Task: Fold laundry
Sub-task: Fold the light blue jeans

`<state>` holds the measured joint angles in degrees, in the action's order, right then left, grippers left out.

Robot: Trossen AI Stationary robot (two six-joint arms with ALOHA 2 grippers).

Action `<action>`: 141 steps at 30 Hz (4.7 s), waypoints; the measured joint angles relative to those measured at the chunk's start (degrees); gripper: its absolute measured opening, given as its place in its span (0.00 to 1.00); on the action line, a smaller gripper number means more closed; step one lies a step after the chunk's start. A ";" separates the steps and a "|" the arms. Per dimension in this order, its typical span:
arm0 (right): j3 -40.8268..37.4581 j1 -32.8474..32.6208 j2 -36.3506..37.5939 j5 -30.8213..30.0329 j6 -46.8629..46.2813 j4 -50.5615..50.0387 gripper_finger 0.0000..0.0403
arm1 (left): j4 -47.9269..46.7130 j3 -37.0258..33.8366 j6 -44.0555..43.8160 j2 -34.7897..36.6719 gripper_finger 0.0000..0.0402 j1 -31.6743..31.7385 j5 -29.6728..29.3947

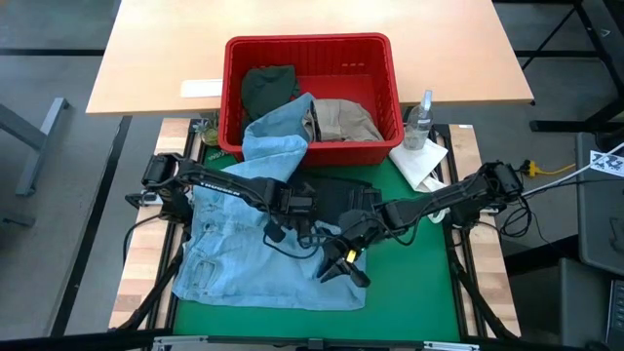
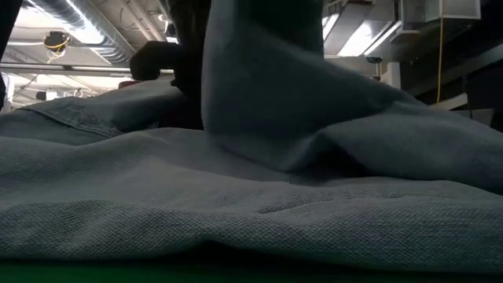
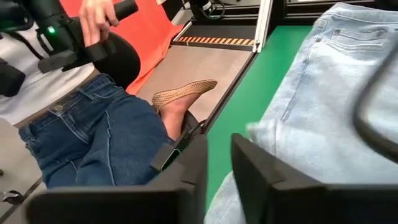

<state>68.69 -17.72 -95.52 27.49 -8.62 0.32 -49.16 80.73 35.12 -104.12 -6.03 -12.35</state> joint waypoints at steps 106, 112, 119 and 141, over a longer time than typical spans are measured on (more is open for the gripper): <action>-0.09 -12.99 -4.92 -31.94 -22.42 -28.70 0.33 | 19.93 -0.35 -23.84 -2.89 0.03 0.03 24.00; -0.09 -15.94 -4.92 -31.47 -20.66 -23.89 0.22 | 9.01 -0.34 -20.92 1.67 0.01 0.34 25.84; -0.09 -18.82 -5.88 -34.91 -21.16 -23.28 0.16 | -1.27 -0.28 -17.45 7.37 0.01 0.32 31.14; -0.07 -19.39 -13.36 -23.81 -20.80 -9.20 0.15 | -16.79 -0.28 -17.93 8.09 0.01 0.41 43.10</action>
<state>68.62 -37.10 -108.88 3.68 -29.42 -8.87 -65.95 80.44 17.19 -96.03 -5.63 30.75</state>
